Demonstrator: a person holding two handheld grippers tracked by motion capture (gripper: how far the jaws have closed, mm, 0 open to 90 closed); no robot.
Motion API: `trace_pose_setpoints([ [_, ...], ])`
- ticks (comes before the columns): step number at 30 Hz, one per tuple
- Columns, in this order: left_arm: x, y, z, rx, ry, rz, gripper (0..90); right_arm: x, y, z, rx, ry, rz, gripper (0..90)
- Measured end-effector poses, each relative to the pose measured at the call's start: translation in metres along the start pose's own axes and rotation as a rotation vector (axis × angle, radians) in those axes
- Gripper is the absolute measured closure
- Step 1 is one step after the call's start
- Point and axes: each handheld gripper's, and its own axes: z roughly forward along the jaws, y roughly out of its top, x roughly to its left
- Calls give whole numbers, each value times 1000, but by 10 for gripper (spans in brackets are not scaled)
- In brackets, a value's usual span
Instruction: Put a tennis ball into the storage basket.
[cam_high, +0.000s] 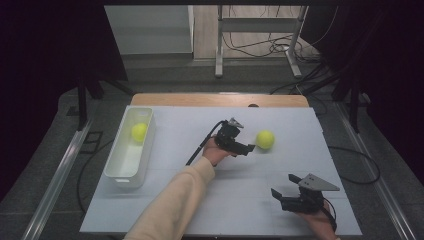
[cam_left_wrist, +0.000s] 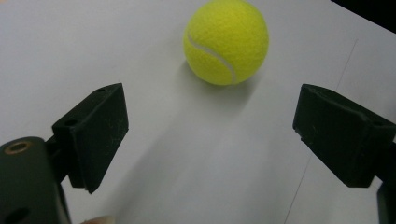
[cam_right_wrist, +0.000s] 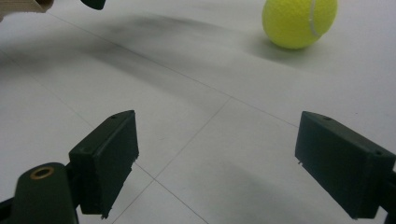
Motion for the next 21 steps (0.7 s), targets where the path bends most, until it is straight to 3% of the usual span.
trace_pose_setpoints([
  [21, -4, 2, 17, 2, 0, 10, 111, 0, 0, 0, 1, 2, -2, 141],
])
